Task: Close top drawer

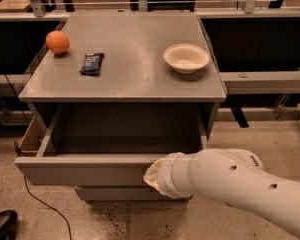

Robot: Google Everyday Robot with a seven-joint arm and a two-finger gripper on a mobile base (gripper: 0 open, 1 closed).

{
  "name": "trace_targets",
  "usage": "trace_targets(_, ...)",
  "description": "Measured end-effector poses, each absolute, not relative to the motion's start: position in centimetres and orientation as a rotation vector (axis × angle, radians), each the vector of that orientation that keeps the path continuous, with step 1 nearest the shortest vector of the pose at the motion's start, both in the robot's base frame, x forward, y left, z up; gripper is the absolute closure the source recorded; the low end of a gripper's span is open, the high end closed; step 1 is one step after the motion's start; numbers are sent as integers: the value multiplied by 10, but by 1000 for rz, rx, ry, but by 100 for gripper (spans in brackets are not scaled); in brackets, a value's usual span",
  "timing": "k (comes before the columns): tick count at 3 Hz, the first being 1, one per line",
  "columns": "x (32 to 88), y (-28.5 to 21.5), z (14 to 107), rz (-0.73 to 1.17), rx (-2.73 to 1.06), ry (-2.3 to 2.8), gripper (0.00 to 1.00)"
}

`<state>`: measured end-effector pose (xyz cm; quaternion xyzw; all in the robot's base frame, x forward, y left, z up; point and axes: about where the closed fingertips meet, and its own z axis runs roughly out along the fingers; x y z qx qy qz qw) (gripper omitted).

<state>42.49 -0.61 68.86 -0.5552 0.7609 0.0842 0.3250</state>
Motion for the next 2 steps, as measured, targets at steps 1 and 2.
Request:
trace_targets(1, 437, -11, 684, 177, -1445, 1993, 100)
trace_targets(2, 452, -13, 677, 155, -1442, 1988, 100)
